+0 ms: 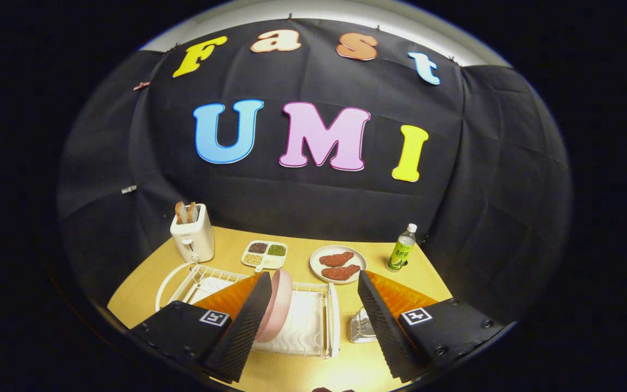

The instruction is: Take the plate from the dish rack, then take the spoon from the basket and place it into the plate.

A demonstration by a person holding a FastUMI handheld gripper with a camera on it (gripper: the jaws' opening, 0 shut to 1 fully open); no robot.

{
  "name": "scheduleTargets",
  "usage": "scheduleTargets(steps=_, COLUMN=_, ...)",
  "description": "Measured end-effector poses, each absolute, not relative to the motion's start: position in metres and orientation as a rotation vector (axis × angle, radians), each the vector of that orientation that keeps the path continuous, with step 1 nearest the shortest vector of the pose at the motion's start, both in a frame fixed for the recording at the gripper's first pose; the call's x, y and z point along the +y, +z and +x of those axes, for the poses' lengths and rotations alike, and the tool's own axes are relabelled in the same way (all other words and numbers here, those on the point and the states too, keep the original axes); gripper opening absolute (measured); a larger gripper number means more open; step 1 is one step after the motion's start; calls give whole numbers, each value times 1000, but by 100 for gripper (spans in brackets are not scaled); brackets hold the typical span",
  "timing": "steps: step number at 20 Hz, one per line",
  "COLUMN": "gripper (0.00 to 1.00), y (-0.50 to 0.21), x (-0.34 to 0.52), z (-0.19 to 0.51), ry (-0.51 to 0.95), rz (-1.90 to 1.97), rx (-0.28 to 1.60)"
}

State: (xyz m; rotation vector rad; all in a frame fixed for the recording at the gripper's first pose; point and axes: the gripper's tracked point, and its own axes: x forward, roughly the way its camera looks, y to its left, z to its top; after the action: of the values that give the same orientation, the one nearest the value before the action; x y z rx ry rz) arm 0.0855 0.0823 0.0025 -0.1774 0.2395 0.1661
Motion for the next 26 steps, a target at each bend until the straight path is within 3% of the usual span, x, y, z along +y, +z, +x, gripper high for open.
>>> scheduleTargets(steps=12, gripper=95, y=-106, x=125, z=141, ry=187, rz=-326, rx=615)
scheduleTargets(steps=16, gripper=78, y=-139, x=124, z=146, ry=134, rz=-239, rx=744)
scheduleTargets(steps=18, gripper=65, y=-150, x=125, z=149, ry=109, rz=-193, rx=784)
scheduleTargets(steps=21, gripper=33, y=-158, x=126, z=154, ry=74, rz=-188, rx=806)
scheduleTargets(steps=26, gripper=23, y=-156, x=119, z=156, ry=-8, rz=-176, rx=804)
